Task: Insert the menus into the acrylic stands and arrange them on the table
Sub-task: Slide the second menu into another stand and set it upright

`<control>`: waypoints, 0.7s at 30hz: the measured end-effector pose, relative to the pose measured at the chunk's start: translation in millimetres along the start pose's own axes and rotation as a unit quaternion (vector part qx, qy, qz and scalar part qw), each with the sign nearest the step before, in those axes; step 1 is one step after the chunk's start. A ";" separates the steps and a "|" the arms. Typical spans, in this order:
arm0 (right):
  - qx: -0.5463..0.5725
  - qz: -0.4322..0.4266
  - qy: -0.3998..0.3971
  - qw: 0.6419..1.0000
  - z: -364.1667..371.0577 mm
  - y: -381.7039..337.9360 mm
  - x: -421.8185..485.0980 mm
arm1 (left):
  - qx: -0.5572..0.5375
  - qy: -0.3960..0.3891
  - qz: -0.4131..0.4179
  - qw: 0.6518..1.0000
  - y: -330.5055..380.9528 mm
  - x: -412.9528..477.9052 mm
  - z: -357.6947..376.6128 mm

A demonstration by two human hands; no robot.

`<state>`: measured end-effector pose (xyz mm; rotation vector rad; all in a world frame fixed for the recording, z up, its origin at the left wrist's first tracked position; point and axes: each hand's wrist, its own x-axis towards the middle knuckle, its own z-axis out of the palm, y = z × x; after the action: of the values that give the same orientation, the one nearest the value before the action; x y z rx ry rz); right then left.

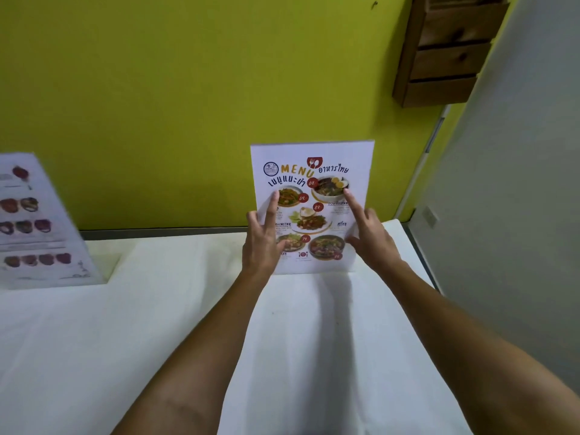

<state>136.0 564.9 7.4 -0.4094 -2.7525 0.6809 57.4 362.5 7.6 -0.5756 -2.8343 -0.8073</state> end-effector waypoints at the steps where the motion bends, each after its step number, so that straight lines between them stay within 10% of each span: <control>1: 0.007 -0.005 0.002 1.000 0.7 1.0 0.2 | -0.001 -0.001 0.001 1.000 0.4 -0.4 -0.2; 21: -0.062 0.011 0.032 0.998 -7.3 -30.1 -22.0 | -0.010 -0.027 0.037 0.999 -27.4 -7.1 -34.0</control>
<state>152.6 534.9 24.0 -0.4788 -2.7422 0.4952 54.0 320.6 21.7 -0.7096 -2.8372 -0.8207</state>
